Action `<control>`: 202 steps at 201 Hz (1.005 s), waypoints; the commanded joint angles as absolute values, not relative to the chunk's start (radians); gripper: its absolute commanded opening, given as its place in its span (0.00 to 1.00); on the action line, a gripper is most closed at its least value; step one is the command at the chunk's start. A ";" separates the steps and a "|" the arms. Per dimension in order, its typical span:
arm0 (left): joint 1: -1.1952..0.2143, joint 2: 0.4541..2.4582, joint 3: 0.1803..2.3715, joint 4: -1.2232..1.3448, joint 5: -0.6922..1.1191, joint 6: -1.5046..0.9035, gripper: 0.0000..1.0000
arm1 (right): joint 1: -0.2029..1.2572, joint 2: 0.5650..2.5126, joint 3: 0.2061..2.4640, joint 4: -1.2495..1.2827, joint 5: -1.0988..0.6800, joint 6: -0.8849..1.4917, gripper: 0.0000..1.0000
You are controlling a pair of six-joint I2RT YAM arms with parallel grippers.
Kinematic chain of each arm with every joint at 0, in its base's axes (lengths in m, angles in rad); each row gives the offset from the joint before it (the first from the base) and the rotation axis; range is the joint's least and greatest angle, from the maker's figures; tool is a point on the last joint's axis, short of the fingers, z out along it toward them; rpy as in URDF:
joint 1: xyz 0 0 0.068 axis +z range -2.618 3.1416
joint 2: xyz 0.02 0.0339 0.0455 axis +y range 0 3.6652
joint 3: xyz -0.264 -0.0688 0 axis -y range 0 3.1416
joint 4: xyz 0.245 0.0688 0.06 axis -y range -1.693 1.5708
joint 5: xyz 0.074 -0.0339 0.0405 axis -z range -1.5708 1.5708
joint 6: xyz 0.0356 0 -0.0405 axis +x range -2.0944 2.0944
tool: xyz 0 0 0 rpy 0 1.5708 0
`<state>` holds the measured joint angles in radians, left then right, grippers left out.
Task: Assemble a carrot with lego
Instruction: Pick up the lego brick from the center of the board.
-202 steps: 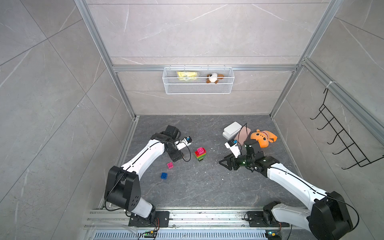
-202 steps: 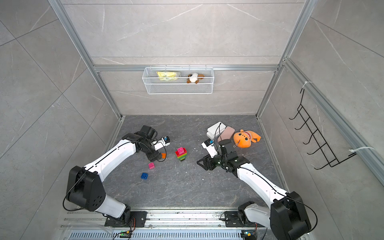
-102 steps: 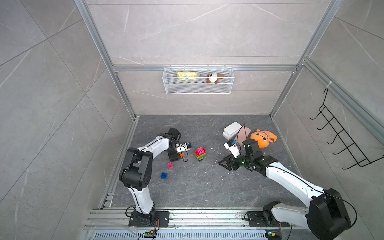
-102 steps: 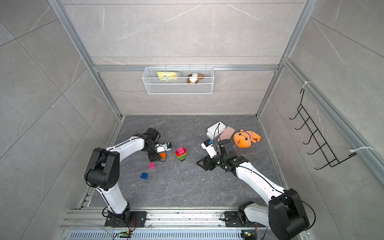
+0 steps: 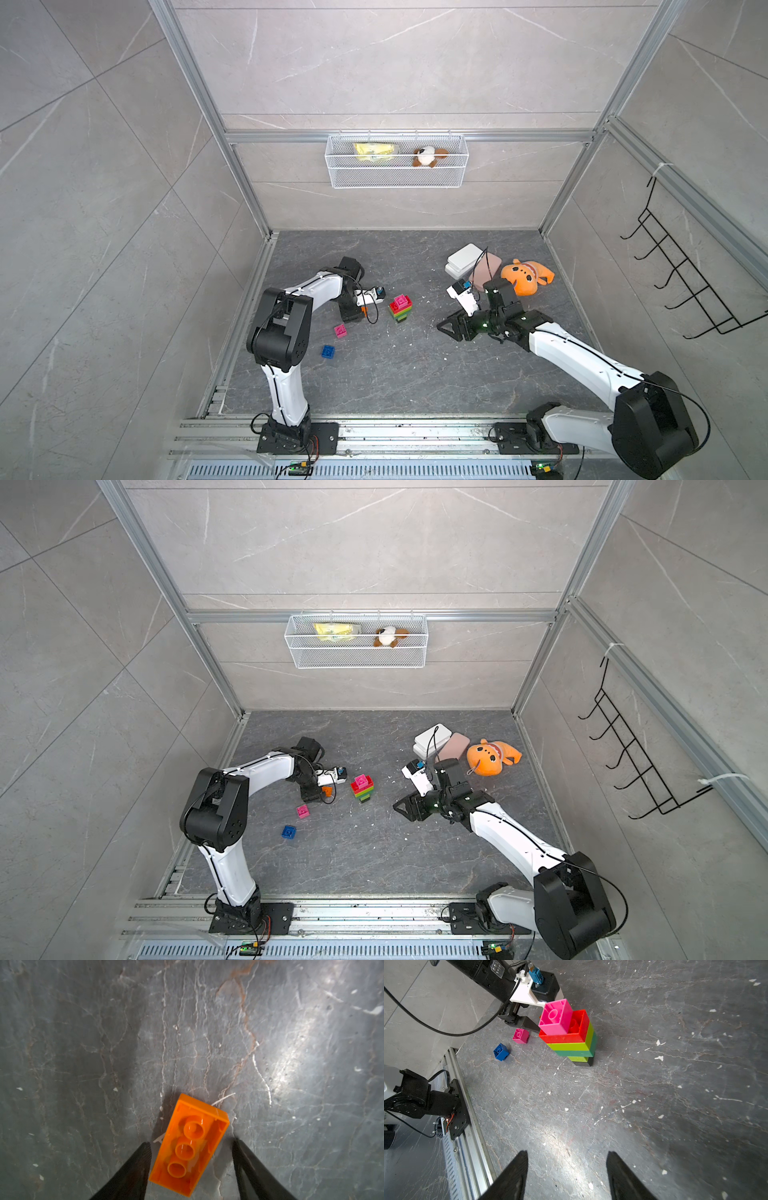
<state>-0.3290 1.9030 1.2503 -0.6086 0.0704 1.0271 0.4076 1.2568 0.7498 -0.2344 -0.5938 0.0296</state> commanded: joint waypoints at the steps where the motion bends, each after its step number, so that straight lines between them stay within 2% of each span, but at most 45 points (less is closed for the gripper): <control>1: -0.326 1.925 1.289 -0.628 0.128 1.038 0.61 | 0.414 1.262 0.758 -0.252 -0.581 0.017 0.63; 28: -0.326 1.938 1.299 -0.650 0.135 1.031 0.54 | 0.414 1.258 0.750 -0.253 -0.574 0.021 0.63; 46: -0.324 1.942 1.302 -0.676 0.131 1.031 0.46 | 0.415 1.254 0.749 -0.258 -0.569 0.020 0.63; 76: -0.314 1.934 1.301 -0.706 0.120 1.017 0.43 | 0.414 1.259 0.751 -0.262 -0.566 0.017 0.63; 90: -0.308 1.929 1.297 -0.713 0.126 1.012 0.38 | 0.414 1.262 0.751 -0.259 -0.565 0.018 0.63; 137: -0.302 1.888 1.310 -0.708 0.175 0.959 0.30 | 0.414 1.263 0.757 -0.267 -0.558 0.021 0.63; 169: -0.302 1.793 1.365 -0.753 0.251 0.853 0.24 | 0.413 1.248 0.771 -0.294 -0.546 0.020 0.63; 202: -0.316 1.661 1.410 -0.775 0.303 0.619 0.21 | 0.413 1.246 0.799 -0.322 -0.535 0.024 0.63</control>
<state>-0.3069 1.8057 1.3510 -0.7361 0.2131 0.8188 0.4076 1.2568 0.7536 -0.2783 -0.5541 0.0299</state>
